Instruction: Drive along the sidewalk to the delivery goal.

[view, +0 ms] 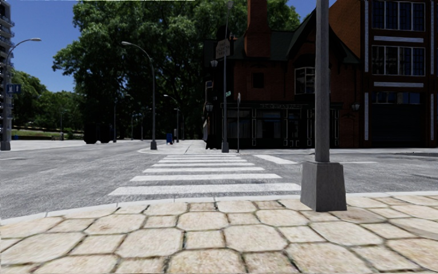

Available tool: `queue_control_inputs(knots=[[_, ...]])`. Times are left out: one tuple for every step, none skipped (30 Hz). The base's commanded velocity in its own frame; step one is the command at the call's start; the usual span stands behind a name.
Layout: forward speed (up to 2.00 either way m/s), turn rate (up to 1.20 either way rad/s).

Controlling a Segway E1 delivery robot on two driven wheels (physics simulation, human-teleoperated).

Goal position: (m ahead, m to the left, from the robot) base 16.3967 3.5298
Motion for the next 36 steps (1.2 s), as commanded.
queue_control_inputs(knots=[[2.00, 0.00], [2.00, 0.00], [2.00, 0.33], [2.00, 0.33], [2.00, 0.20], [2.00, 0.04], [2.00, 0.00], [2.00, 0.00], [2.00, 0.00], [2.00, 0.00], [2.00, 0.00], [2.00, 0.00], [2.00, 0.00], [2.00, 0.00], [2.00, 0.00], [2.00, 0.00], [2.00, 0.00], [2.00, 0.00], [2.00, 0.00], [2.00, 0.00], [2.00, 0.00], [2.00, 0.00], [2.00, 0.00], [2.00, 0.00], [2.00, 0.00], [2.00, 0.00], [2.00, 0.00], [2.00, 0.02], [2.00, 0.02], [2.00, 0.10], [2.00, 0.22], [2.00, 0.29], [2.00, 0.31], [2.00, 0.32], [2.00, 0.32], [2.00, 0.32]])
